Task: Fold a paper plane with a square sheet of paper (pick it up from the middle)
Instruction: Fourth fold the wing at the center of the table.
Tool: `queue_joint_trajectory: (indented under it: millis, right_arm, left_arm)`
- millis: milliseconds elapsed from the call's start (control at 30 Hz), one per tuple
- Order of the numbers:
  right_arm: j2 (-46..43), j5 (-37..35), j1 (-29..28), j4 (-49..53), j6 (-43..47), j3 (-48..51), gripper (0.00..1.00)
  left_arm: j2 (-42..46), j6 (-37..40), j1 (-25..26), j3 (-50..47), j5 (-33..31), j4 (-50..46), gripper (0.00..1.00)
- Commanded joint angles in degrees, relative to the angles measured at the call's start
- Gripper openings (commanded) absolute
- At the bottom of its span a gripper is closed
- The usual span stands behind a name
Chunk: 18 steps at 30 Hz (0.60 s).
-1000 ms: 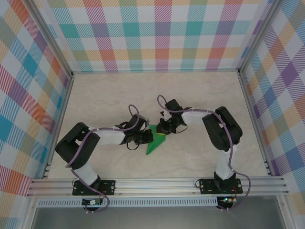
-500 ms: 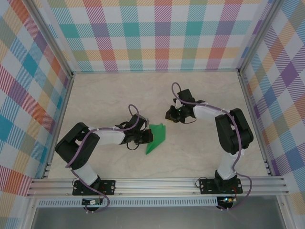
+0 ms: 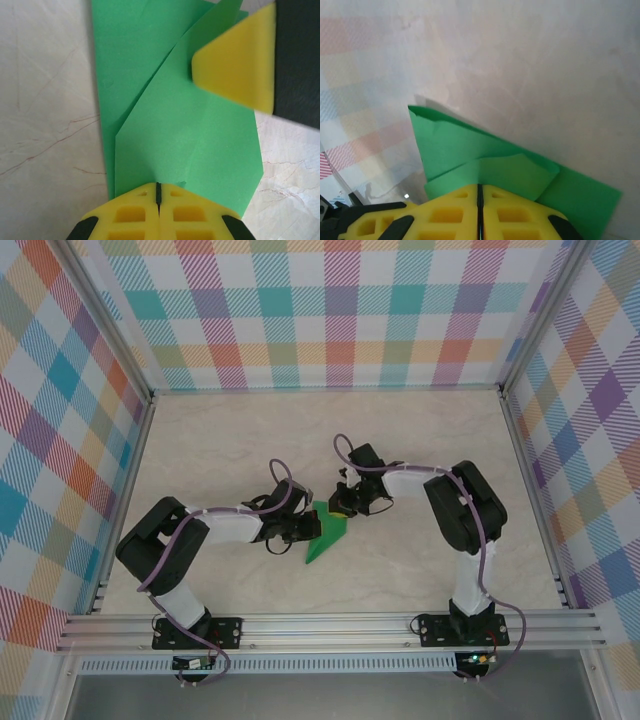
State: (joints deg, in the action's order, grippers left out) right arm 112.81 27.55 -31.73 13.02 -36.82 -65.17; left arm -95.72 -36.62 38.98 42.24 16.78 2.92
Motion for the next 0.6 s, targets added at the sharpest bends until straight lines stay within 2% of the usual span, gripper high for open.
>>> queue_joint_trajectory:
  millis: [0, 267, 367, 567]
  right_arm:
    - [1.5, -3.0, 2.1, 0.6, -0.5, -1.1, 0.11]
    - [-0.4, -12.2, 6.0, 2.2, -3.6, -4.4, 0.11]
    - [-1.8, -10.4, 5.8, 1.6, -3.3, -5.0, 0.11]
    - [-6.8, -2.6, 2.1, -3.5, -4.3, 1.1, 0.12]
  left_arm:
    - [-0.9, 0.3, 0.2, -1.9, -4.1, -8.9, 0.0]
    - [-1.2, -0.5, 0.2, -3.1, -3.8, -7.0, 0.0]
    - [-1.4, -0.6, 0.2, -3.1, -3.6, -6.1, 0.0]
    - [-1.0, -0.6, 0.2, -3.0, -3.7, -4.1, 0.0]
